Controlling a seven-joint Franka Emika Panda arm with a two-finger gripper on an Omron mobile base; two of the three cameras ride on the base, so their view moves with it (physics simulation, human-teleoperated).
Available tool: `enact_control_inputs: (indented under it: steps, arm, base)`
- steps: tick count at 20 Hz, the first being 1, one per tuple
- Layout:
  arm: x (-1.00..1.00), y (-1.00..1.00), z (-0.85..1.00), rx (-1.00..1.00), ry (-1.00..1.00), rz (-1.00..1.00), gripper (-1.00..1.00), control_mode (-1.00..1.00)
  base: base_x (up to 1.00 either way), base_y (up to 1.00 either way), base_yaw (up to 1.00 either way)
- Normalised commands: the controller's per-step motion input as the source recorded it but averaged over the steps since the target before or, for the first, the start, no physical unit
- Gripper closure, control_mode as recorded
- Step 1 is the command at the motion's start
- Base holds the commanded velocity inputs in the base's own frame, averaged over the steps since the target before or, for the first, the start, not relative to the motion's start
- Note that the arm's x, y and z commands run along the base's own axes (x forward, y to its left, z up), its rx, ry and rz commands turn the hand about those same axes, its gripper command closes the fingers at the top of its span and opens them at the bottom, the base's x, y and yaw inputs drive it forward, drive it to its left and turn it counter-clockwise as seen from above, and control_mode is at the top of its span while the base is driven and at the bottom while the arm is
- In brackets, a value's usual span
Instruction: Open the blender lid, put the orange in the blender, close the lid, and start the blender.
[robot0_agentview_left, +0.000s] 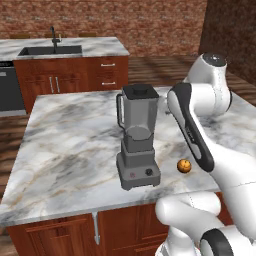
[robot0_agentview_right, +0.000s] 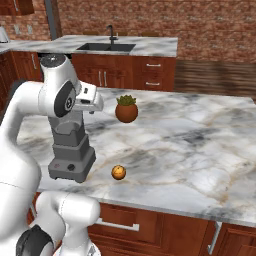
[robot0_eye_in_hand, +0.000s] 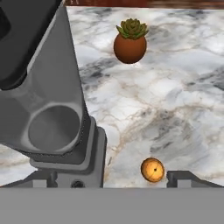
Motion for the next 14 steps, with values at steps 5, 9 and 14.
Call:
enact_control_inputs:
  steps: [5, 9, 14]
  arm:
    - [-0.28, 0.36, 0.68, 0.00, -0.40, -0.14, -1.00, -1.00]
    - [0.05, 0.99, 0.27, 0.00, -0.04, -0.04, -1.00, -1.00]
    - [0.10, 0.89, 0.24, 0.00, 0.02, 0.00, -1.00, -1.00]
  base:
    - [0.00, 0.00, 0.00]
    - [0.00, 0.00, 0.00]
    - [0.00, 0.00, 0.00]
